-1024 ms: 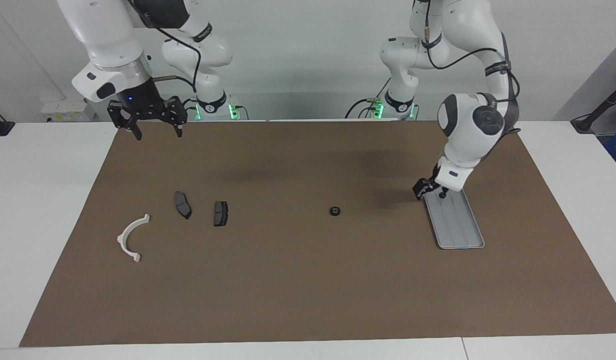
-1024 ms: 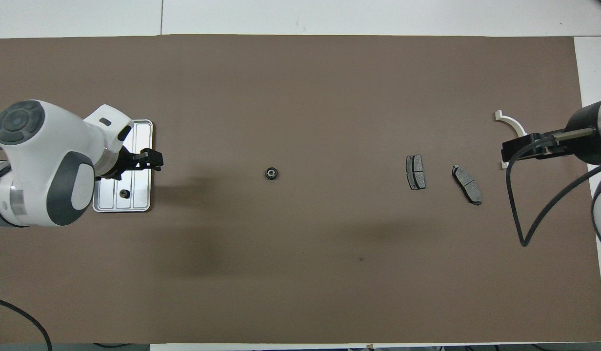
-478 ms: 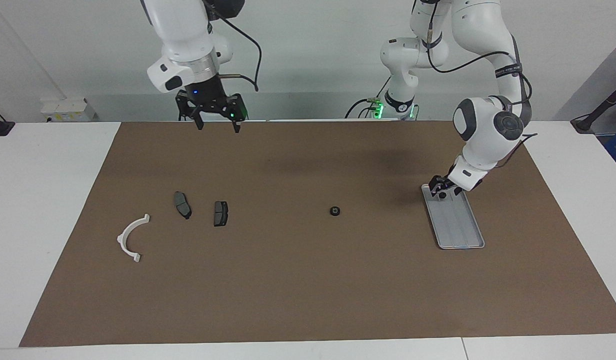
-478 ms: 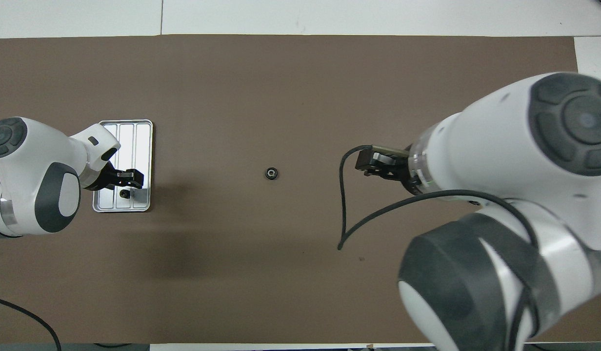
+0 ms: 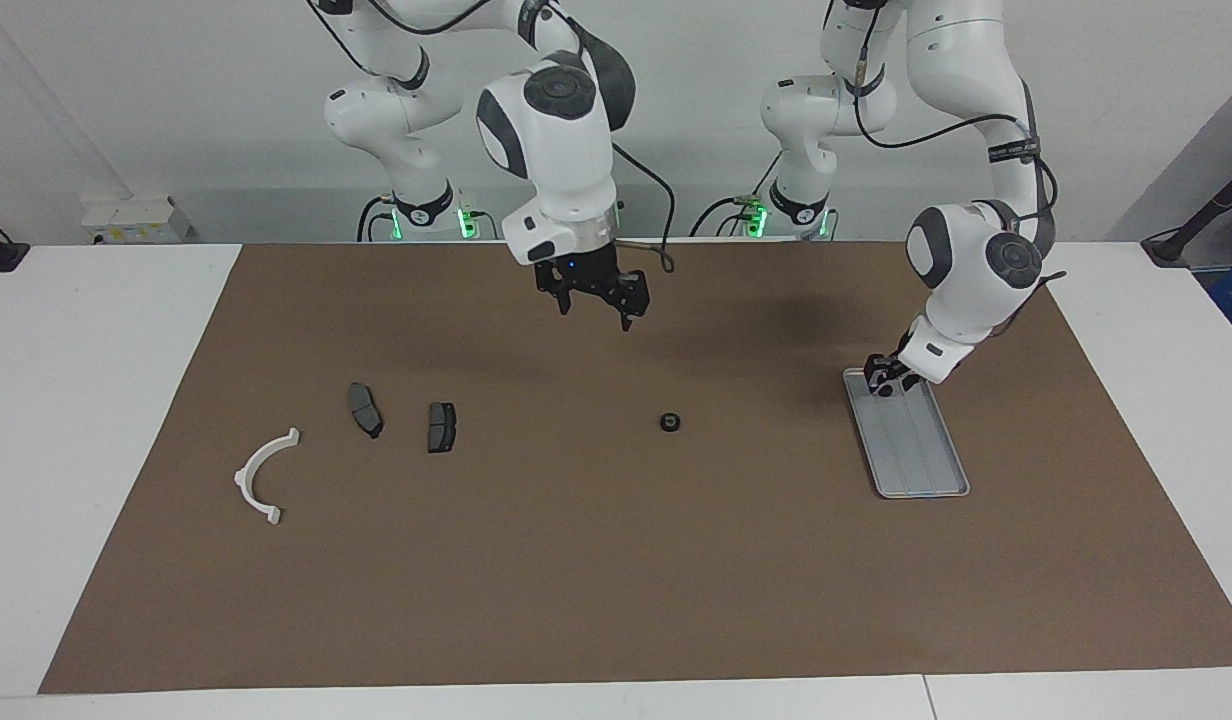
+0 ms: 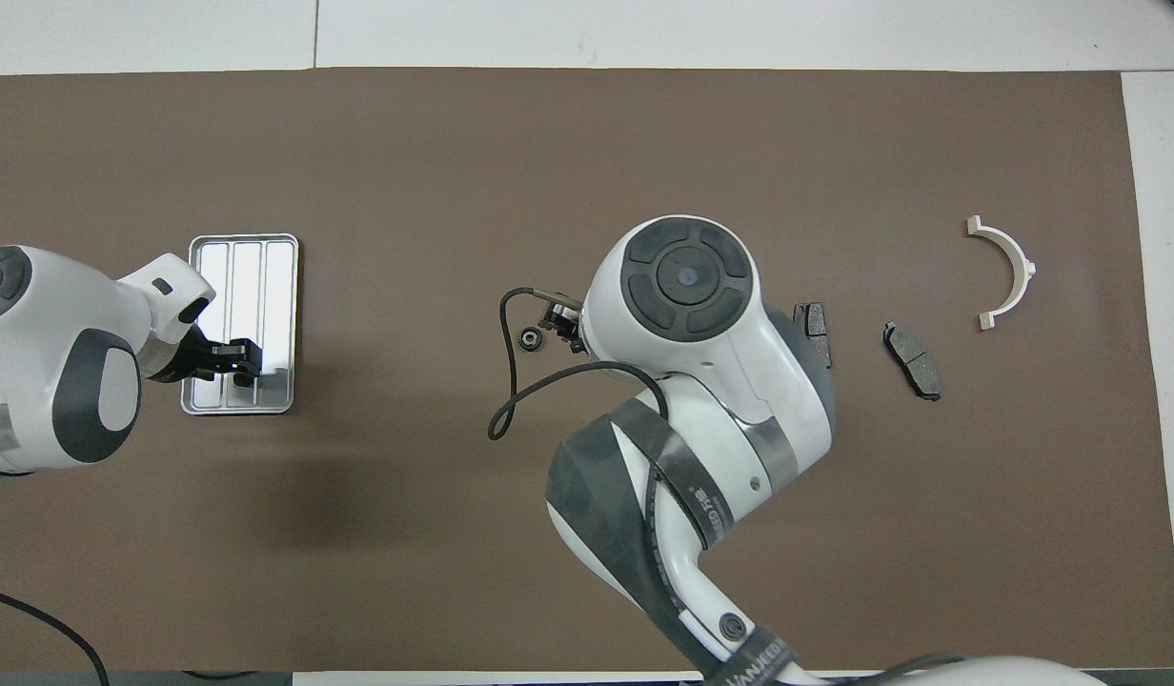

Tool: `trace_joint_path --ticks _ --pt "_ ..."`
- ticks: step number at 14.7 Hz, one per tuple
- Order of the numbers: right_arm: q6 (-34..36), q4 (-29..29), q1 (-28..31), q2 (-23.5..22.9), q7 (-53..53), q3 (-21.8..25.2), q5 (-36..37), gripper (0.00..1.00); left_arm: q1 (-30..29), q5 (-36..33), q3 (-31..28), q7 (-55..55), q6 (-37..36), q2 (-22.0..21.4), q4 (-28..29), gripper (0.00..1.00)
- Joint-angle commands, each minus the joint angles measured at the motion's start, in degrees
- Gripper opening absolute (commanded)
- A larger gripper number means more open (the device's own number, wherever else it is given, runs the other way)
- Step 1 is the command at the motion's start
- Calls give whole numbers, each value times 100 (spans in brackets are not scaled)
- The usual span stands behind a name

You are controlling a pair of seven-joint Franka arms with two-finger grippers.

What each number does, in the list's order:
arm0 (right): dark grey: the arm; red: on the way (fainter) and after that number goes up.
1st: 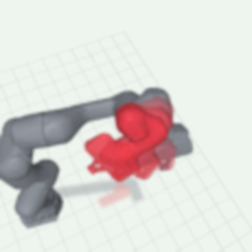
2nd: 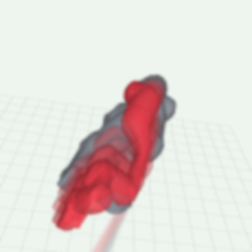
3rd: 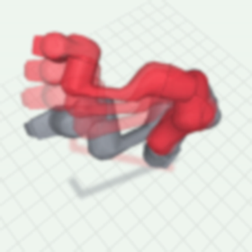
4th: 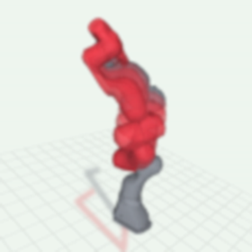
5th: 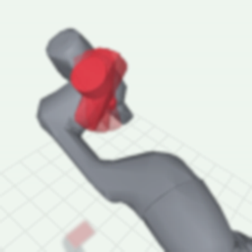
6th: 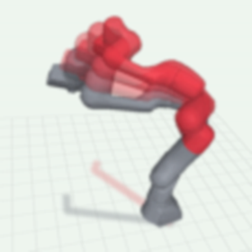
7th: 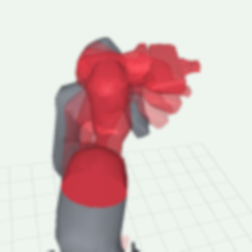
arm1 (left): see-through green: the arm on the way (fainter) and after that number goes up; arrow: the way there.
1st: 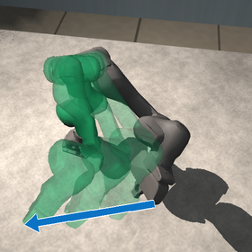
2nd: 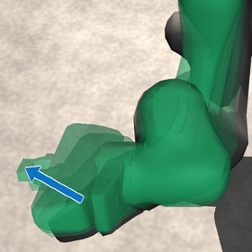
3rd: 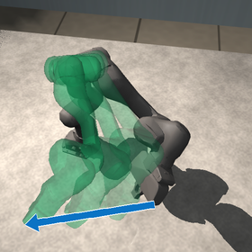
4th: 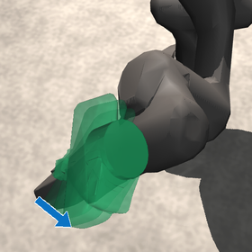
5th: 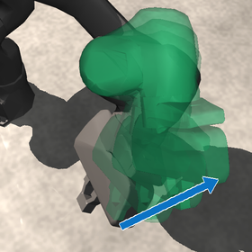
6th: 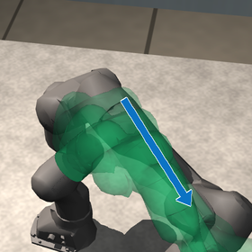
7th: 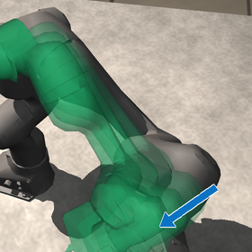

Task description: Place bearing gear from tray to pile

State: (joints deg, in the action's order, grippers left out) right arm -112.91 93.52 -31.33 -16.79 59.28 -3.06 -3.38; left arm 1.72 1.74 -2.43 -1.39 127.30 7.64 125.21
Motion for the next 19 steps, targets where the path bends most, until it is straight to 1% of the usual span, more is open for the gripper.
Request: trace_joint_path --ticks 1,2,3,4,5,7,8,12,15,17,19 --pt "172 -860 -110 -806 189 42 91 100 -67 -34 67 199 382 -52 267 64" --pt "277 -1097 -198 -1105 198 51 336 100 -40 -34 67 279 479 -52 328 64" --pt "444 -1561 -399 -1517 259 51 599 100 -40 -34 67 306 533 -61 407 63" --pt "576 -2018 -427 -1895 460 51 663 100 -58 -34 67 289 533 -61 434 63" --pt "638 -2336 -436 -2160 514 43 681 100 -84 -34 67 280 533 -70 443 63" --pt "665 -2750 -453 -2538 515 51 690 100 -84 -34 67 289 533 -61 443 62" --pt "674 -2908 -462 -2706 515 60 690 100 -84 -34 67 298 533 -61 443 60" --pt "578 -3050 -593 -3058 515 86 699 100 -75 -34 67 306 542 -61 452 52" --pt "542 -3059 -673 -3146 523 51 699 100 -67 -34 67 315 603 -35 470 51" --pt "376 -3025 -664 -3155 515 42 690 100 -58 -34 67 324 621 -26 470 50" --pt "322 -3016 -673 -3217 515 42 690 100 -58 -34 67 333 630 -26 470 41"
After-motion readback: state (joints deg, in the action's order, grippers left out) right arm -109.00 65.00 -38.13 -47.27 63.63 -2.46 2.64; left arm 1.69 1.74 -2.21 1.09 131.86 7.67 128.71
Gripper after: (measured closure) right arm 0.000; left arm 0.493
